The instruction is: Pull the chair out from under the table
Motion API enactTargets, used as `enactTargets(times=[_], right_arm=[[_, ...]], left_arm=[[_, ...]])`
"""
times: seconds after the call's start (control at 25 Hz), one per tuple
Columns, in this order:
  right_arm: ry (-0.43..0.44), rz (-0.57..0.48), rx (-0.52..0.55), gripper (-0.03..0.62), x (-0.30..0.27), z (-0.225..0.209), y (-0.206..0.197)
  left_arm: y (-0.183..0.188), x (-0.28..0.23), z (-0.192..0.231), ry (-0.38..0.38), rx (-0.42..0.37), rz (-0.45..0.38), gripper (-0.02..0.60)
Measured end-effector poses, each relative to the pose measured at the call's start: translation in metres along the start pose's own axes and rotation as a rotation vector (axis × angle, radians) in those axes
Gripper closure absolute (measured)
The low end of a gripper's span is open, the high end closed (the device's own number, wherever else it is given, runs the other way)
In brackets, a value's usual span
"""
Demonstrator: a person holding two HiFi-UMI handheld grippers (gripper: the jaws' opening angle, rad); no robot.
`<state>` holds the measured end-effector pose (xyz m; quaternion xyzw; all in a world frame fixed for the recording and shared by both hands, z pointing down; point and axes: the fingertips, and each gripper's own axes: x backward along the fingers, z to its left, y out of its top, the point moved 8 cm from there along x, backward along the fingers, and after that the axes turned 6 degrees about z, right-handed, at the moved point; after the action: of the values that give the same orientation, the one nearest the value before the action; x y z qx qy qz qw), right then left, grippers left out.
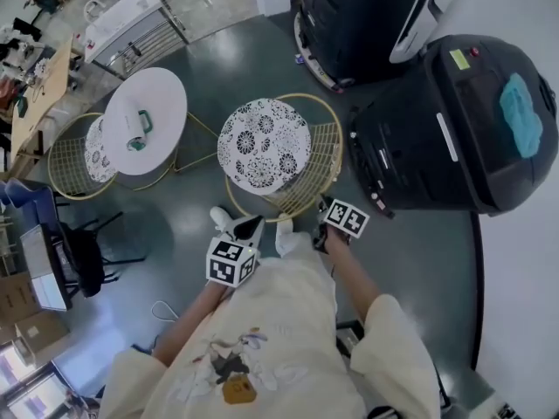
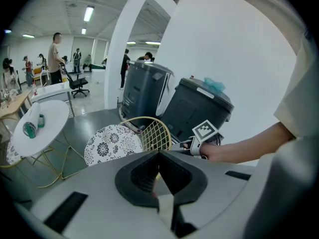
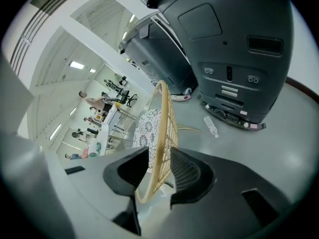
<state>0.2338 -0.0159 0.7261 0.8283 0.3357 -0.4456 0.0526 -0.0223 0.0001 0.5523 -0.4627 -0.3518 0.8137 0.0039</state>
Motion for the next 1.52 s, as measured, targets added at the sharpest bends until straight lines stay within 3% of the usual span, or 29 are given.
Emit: enactTargets(times=[0.2,0.28,0.48,1.2,1.52], right_arm=[[-0.015,0.049,-0.038,0.477,-0.025,-0.006,0.003],[-0.009,0.06,-0.037,0.523,-0.027,-0.003,0.004],[-0.015,0.063,-0.059,0.536,-0.025,-0.003,0.002],[-0.133,0.051,-0.08,0.54,0.029,-0.052,-0.027],[-0.136,0.054,-0.084,0.542,0.044,-0.067,-0.039]], left_arm=[[0.001,0.004,0.008,0.028,0.019,-0.004,0.58],[0.001,0.006,0.011,0.035,0.025,-0.005,0.58],[-0.003,0.009,0.015,0.04,0.034,-0.006,0.58],[-0.021,0.018,0.011,-0.004,0.018,0.012,0.58],[-0.016,0.005,-0.004,-0.059,-0.048,0.053,0.58]])
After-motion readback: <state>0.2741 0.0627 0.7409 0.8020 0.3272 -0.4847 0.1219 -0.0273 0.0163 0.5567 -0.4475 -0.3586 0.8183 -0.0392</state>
